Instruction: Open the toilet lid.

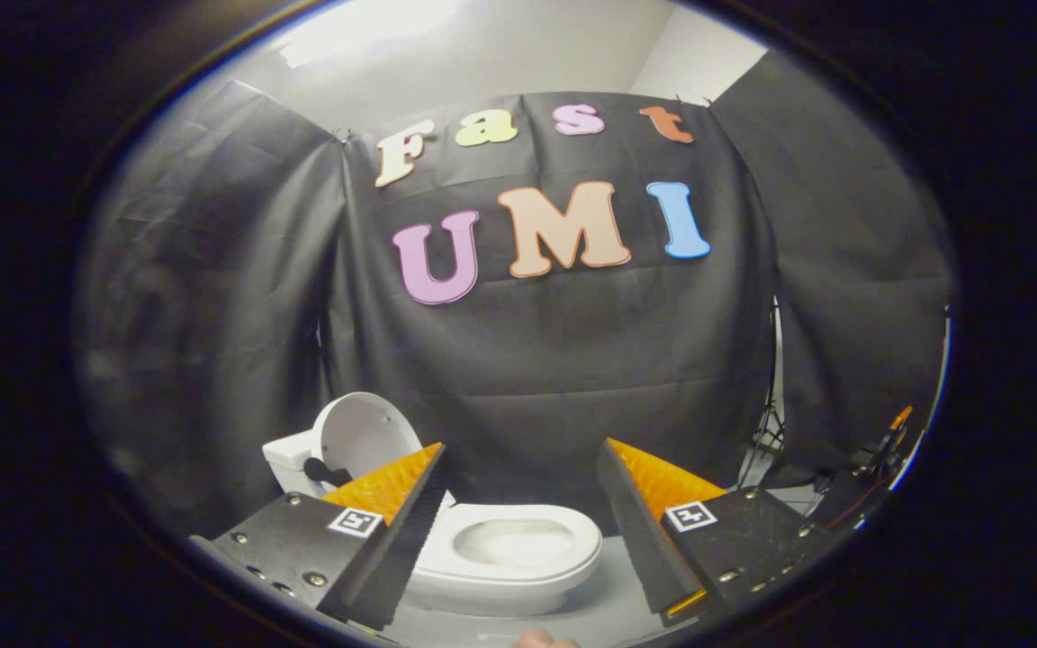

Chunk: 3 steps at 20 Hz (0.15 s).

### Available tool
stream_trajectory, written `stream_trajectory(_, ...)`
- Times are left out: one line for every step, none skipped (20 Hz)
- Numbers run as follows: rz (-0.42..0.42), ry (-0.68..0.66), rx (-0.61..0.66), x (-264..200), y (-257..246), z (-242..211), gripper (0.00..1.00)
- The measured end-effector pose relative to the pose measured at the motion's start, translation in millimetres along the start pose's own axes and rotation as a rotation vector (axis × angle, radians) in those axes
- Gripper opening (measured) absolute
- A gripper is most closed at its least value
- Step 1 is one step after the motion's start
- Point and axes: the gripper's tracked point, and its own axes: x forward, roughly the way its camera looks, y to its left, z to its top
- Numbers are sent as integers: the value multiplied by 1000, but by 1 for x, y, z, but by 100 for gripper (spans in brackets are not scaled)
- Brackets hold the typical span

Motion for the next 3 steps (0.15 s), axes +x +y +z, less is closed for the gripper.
stream_trajectory(-7, -4, 6, 0, -3, 2, 98)
stream_trajectory(-5, -7, 5, 0, -3, 1, 98)
stream_trajectory(-2, 0, -7, -1, -1, 1, 98)
